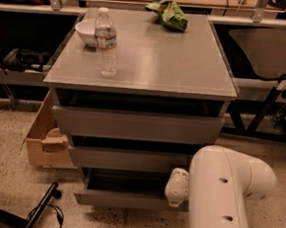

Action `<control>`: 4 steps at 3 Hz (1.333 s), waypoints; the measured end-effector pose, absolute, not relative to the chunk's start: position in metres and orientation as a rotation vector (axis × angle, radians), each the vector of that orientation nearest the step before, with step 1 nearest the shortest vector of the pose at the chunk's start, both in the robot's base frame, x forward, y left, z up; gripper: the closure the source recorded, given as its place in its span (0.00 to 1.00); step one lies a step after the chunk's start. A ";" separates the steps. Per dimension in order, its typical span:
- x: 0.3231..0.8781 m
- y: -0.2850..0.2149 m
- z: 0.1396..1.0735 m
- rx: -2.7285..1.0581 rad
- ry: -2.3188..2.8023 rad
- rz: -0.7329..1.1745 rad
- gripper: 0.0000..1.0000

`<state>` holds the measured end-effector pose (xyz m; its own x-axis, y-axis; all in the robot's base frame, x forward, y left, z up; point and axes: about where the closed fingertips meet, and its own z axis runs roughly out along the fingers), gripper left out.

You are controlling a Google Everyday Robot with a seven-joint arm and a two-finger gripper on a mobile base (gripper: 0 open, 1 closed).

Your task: Open bottom drawer

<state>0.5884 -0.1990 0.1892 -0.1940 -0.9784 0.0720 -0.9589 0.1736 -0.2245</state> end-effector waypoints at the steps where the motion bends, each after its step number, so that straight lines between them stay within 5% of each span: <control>1: 0.588 -0.199 0.189 -1.935 2.337 -0.337 0.00; 3: 0.555 -0.203 0.184 -1.968 2.358 -0.289 0.00; 4: 0.491 -0.215 0.184 -2.001 2.437 -0.221 0.18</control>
Offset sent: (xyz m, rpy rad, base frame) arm 0.0000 0.0000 0.0000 0.0000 0.0000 0.0000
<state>0.4911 -0.2146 0.1839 -0.1986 -0.9746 0.1035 -0.9773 0.1889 -0.0958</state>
